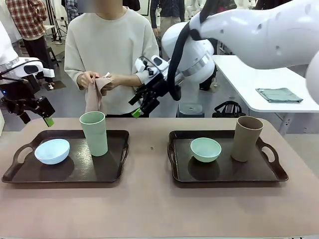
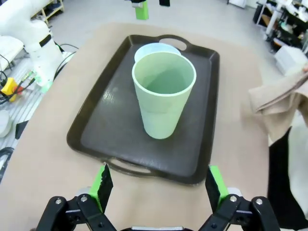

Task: Set up a tray with a mat and arrange the tableware.
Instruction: Pick up the Picnic Bowl and Reusable plastic cup from the Handle tray in front of the human's position and hold them in the air.

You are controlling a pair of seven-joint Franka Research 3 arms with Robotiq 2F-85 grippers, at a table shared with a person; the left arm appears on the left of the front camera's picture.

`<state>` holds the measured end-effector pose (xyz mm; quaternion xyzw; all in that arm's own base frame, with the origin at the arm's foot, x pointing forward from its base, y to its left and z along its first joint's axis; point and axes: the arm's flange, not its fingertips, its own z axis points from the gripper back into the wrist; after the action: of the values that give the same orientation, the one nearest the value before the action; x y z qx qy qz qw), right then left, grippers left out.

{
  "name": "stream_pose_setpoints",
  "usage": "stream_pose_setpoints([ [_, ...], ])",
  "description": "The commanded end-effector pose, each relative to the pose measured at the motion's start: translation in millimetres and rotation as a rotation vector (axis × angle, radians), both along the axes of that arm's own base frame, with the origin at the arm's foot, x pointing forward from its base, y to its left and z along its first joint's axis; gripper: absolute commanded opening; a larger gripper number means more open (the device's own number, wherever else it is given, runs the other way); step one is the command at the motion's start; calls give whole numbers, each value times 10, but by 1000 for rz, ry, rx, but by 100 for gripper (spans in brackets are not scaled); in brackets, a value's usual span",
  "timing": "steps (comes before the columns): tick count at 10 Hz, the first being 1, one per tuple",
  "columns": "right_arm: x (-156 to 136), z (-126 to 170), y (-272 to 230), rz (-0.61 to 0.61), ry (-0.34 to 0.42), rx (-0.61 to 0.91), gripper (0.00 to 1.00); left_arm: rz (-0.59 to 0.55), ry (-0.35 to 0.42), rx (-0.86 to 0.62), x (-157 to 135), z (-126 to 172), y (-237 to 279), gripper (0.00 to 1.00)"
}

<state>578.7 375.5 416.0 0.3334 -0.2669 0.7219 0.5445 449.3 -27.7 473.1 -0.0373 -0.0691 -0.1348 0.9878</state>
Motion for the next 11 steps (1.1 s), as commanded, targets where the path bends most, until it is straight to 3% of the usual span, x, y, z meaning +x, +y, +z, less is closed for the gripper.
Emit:
stream_pose_setpoints([
  [1,24,163,44,-159,34,-85,100,13,-82,-60,-4,106,-28,100],
  [2,0,0,0,0,0,0,100,0,0,0,0,0,0,100],
  [4,14,15,84,-49,19,-26,100,0,0,0,0,0,0,100],
  [6,-13,-160,133,-68,132,14,100,-19,2,-26,39,10,25,100],
  [7,-24,-324,112,-112,242,59,100,4,4,-17,7,-50,90,100],
  [9,-137,-512,173,-103,271,55,100,42,-4,-25,-50,-99,257,100],
  [11,-274,-647,289,-61,241,37,100,75,11,-24,2,-266,402,100],
])
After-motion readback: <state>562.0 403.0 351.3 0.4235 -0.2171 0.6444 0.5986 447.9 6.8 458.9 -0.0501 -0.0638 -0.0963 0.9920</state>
